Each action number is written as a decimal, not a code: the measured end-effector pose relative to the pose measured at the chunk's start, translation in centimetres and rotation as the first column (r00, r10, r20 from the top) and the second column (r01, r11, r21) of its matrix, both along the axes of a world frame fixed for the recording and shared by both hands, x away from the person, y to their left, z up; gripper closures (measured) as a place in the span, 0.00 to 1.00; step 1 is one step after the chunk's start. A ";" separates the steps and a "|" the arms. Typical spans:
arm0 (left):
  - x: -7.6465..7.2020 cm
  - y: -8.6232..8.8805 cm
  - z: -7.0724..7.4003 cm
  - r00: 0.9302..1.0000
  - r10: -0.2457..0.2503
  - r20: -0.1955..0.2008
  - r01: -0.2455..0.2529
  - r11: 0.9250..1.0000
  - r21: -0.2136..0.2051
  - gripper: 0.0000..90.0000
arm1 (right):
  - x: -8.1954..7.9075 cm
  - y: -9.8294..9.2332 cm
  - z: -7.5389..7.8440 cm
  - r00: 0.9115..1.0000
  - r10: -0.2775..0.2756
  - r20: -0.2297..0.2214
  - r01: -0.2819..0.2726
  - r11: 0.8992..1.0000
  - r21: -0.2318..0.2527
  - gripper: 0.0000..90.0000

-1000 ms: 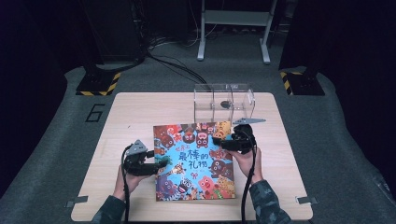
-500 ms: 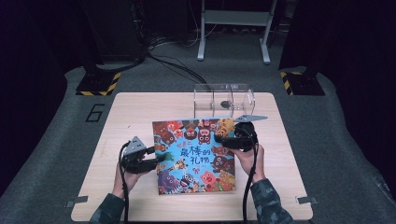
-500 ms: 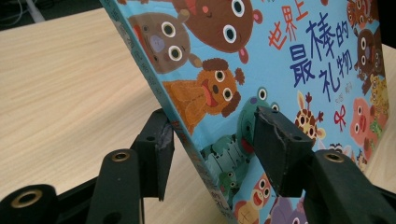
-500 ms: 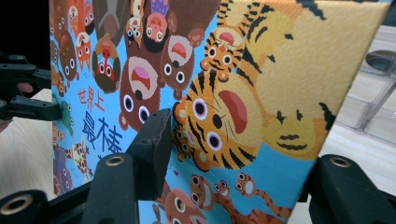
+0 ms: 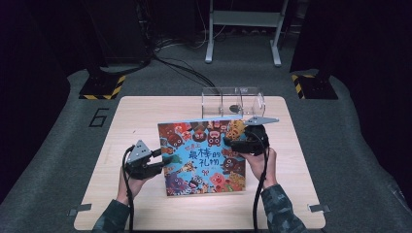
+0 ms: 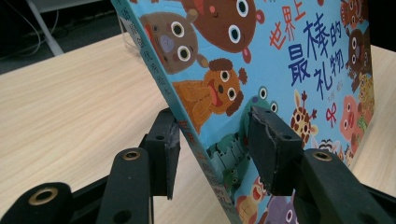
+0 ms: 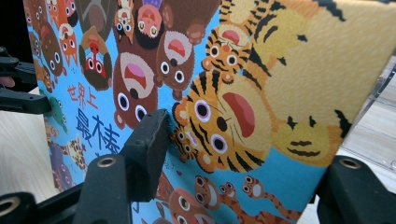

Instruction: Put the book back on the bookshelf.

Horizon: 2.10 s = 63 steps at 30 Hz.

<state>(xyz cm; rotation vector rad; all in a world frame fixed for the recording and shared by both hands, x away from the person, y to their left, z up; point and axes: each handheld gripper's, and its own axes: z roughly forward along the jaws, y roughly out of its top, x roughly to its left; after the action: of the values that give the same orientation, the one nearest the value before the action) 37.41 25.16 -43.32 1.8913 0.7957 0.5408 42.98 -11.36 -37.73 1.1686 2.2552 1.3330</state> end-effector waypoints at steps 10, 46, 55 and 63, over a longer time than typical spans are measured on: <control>-0.3 0.1 0.6 0.999 -0.016 0.046 0.015 1.000 0.027 0.62 | -0.2 -0.1 0.7 1.000 0.016 -0.004 -0.016 1.000 -0.001 0.45; -1.1 1.1 0.6 0.985 0.031 0.169 -0.047 0.995 0.089 0.71 | -0.4 1.3 1.4 0.992 0.090 0.090 -0.084 0.994 -0.068 0.43; -1.0 1.9 0.8 0.988 -0.043 0.147 0.047 0.998 -0.030 0.66 | -0.6 0.5 0.9 0.985 0.147 0.086 -0.145 0.989 -0.023 0.47; -0.1 1.3 2.1 0.990 -0.095 0.100 0.103 0.991 -0.080 0.49 | -0.9 0.4 0.8 0.985 0.146 0.094 -0.144 0.989 -0.022 0.47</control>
<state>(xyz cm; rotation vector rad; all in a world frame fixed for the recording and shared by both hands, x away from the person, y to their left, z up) 37.32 26.48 -41.22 1.8023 0.6485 0.5242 42.06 -10.93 -36.94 0.9305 2.3151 1.3898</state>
